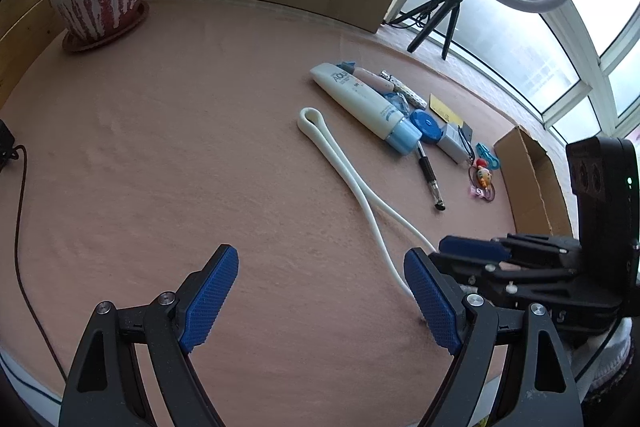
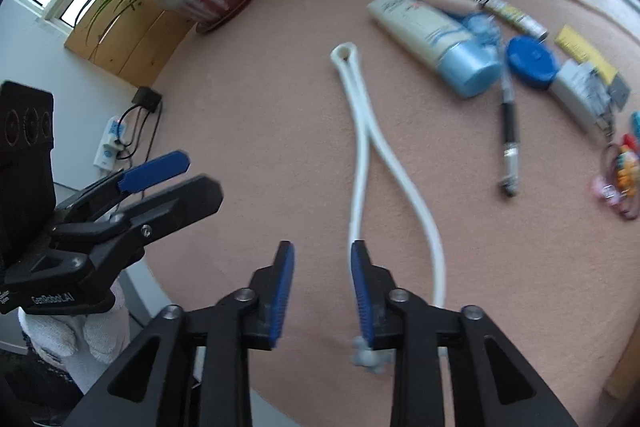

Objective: Organize objects
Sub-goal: 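Move the right gripper to the white cable's bead end and close it, then lift the white cable by its bead end with the right gripper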

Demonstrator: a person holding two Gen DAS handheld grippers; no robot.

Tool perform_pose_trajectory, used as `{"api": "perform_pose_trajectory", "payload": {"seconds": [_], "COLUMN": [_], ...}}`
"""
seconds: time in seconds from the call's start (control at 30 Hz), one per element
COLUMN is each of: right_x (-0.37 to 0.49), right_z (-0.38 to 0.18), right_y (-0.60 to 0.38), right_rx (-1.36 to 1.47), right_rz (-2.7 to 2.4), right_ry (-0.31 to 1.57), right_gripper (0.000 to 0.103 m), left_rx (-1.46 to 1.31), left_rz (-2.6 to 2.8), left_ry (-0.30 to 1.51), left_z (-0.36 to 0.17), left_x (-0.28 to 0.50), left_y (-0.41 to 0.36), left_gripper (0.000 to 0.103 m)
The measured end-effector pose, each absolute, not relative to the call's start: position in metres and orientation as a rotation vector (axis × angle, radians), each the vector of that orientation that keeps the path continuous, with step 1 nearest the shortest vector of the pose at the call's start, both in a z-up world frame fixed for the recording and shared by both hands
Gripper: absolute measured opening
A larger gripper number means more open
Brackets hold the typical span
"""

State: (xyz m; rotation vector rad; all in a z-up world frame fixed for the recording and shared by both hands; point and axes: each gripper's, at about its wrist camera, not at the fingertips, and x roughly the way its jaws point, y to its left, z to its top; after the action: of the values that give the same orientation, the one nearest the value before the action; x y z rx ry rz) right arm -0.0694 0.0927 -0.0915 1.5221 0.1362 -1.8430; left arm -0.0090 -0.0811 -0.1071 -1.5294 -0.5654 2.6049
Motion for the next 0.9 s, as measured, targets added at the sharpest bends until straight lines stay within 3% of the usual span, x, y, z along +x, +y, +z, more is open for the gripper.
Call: {"api": "perform_pose_trajectory", "payload": {"seconds": [0.4, 0.5, 0.63, 0.9], "right_x": [-0.104, -0.102, -0.098, -0.085], "right_z": [-0.110, -0.113, -0.119, -0.126], "right_y": [0.122, 0.121, 0.128, 0.131], "right_rx": [1.614, 1.621, 1.652, 1.687], "right_rz": [-1.828, -1.819, -1.787, -1.772], "right_ry": [0.223, 0.233, 0.201, 0.126], "right_gripper": [0.031, 0.030, 0.022, 0.020], "left_rx": [-1.584, -1.591, -1.603, -1.633], "left_rz": [2.438, 2.425, 2.429, 2.400], "left_ry": [-0.571, -0.570, -0.566, -0.578], "left_z": [-0.125, -0.128, -0.132, -0.142], "left_x": [-0.021, -0.022, -0.024, -0.029], "left_y": [-0.026, -0.020, -0.021, -0.024], "left_gripper": [0.086, 0.082, 0.068, 0.059]}}
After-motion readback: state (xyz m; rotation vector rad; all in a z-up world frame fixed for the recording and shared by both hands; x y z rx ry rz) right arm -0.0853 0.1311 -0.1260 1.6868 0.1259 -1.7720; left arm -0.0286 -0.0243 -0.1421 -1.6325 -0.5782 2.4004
